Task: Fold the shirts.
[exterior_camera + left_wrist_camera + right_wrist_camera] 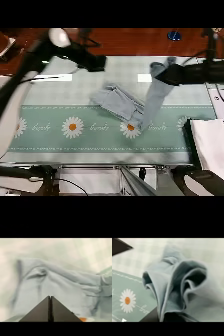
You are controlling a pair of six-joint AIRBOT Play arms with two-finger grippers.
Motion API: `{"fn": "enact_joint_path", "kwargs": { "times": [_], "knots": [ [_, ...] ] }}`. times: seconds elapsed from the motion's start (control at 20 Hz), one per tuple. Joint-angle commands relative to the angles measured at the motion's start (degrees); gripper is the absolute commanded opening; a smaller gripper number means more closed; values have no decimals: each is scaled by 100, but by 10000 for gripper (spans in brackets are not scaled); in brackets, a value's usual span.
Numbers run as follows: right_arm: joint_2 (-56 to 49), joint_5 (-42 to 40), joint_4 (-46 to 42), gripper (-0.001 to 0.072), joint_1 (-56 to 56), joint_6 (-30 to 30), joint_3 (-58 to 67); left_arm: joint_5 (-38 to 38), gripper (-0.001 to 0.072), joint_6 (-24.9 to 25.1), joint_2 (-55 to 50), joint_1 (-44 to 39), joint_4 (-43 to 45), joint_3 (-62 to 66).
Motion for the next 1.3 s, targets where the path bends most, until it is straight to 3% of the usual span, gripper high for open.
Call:
{"fn": "enact_joint_path", "kwargs": {
  "times": [0.0,0.2,0.4,0.45,0.5,0.6,0.8,0.9,1.0,1.1,1.25],
  "knots": [
    [-1355,-520,133,29,940,168,962,348,16,-24,2065,966,708,-1320],
    [-2874,-758,133,30,1574,365,1958,754,16,-57,3963,1106,678,-3106],
    [-3860,-841,184,56,1908,560,2280,1252,16,-450,4972,1099,479,-4710],
    [-3998,-855,284,196,1967,562,2280,1451,16,-459,5051,1099,282,-5045],
    [-4096,-787,422,386,1996,557,2280,1659,16,-457,5060,1099,42,-5359],
    [-4037,-697,389,415,1873,549,2282,2076,16,-457,4981,1099,-299,-5827],
    [-3062,555,299,414,680,352,2284,2299,16,-452,4800,1099,-391,-6098],
    [-2240,1285,-505,414,-87,295,2238,2323,16,-452,4782,1099,-389,-6100],
    [-1220,1488,-1609,414,-706,330,1633,2323,16,-452,4782,1099,-391,-6100],
    [-44,828,-2061,412,-1196,693,155,2326,16,-452,4782,1099,-391,-6100],
    [1534,-927,-1827,405,-1276,1687,-2632,2413,16,-455,4782,1099,-391,-6102]
  ]
}}
